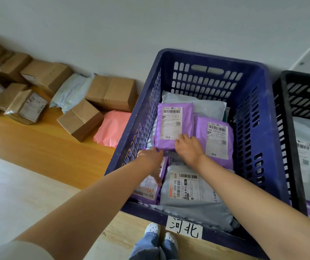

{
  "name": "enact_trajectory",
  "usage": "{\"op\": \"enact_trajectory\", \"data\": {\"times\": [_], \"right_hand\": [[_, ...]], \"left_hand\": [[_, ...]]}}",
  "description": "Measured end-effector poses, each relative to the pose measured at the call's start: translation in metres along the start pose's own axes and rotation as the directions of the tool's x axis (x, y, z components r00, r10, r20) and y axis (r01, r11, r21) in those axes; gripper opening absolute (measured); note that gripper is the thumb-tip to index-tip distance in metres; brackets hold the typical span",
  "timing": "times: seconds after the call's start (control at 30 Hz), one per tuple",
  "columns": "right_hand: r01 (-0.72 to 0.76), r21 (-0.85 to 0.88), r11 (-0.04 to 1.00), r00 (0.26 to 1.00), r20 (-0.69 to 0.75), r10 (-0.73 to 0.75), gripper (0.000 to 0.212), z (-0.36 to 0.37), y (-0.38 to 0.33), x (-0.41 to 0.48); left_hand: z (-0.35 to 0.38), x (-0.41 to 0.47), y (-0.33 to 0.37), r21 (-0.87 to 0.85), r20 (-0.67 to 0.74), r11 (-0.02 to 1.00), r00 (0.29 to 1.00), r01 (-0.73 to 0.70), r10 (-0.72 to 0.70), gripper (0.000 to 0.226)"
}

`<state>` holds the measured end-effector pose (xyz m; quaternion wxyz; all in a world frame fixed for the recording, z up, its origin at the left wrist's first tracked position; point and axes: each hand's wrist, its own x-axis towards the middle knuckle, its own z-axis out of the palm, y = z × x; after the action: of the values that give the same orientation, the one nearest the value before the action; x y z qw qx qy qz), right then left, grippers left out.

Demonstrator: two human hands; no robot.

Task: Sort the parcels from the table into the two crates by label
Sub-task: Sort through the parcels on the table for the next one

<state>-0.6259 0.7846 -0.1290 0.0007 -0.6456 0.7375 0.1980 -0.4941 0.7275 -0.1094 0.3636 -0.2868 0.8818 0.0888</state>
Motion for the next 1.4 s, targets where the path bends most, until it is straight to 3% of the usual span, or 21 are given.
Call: {"op": "enact_trajectory", "data": {"times": [0.1,0.3,0.57,0.73,1.0,1.13,1.4], "right_hand": [[0.082,0.05,0.995,0.996,0.04,-0.084,0.03,0.006,0.002,0.001],[0.082,0.369,0.926,0.973,0.171,-0.155,0.024,-0.005,0.01,-0.008],[0.04,0.377,0.925,0.961,0.238,-0.139,0.008,-0.027,0.012,-0.023],[-0.03,0.493,0.869,0.997,0.077,-0.009,0.017,-0.05,0.025,-0.036],[0.047,0.729,0.683,0.959,-0.225,0.173,0.031,-0.103,0.046,-0.04],[0.111,0.755,0.646,0.926,-0.314,0.208,0.034,-0.125,0.036,-0.04],[0.174,0.788,0.591,0.875,-0.399,0.274,0.038,-0.17,-0.025,-0.032]], "left_hand": [[-0.001,0.001,0.001,0.003,0.002,1.0,1.0,-0.003,0.003,0.109],[-0.008,-0.005,0.002,0.02,-0.061,1.0,0.998,0.012,-0.011,0.096],[-0.023,-0.027,0.003,0.129,-0.268,0.991,0.963,0.027,0.008,0.065],[-0.045,-0.049,0.003,0.143,-0.507,0.987,0.862,0.069,0.013,0.035],[-0.084,-0.095,-0.009,-0.032,-0.765,0.997,0.64,0.073,-0.071,0.038],[-0.092,-0.119,-0.026,-0.141,-0.817,0.989,0.559,0.043,-0.141,0.036],[-0.095,-0.149,-0.095,-0.352,-0.818,0.934,0.504,-0.057,-0.277,0.042]]}}
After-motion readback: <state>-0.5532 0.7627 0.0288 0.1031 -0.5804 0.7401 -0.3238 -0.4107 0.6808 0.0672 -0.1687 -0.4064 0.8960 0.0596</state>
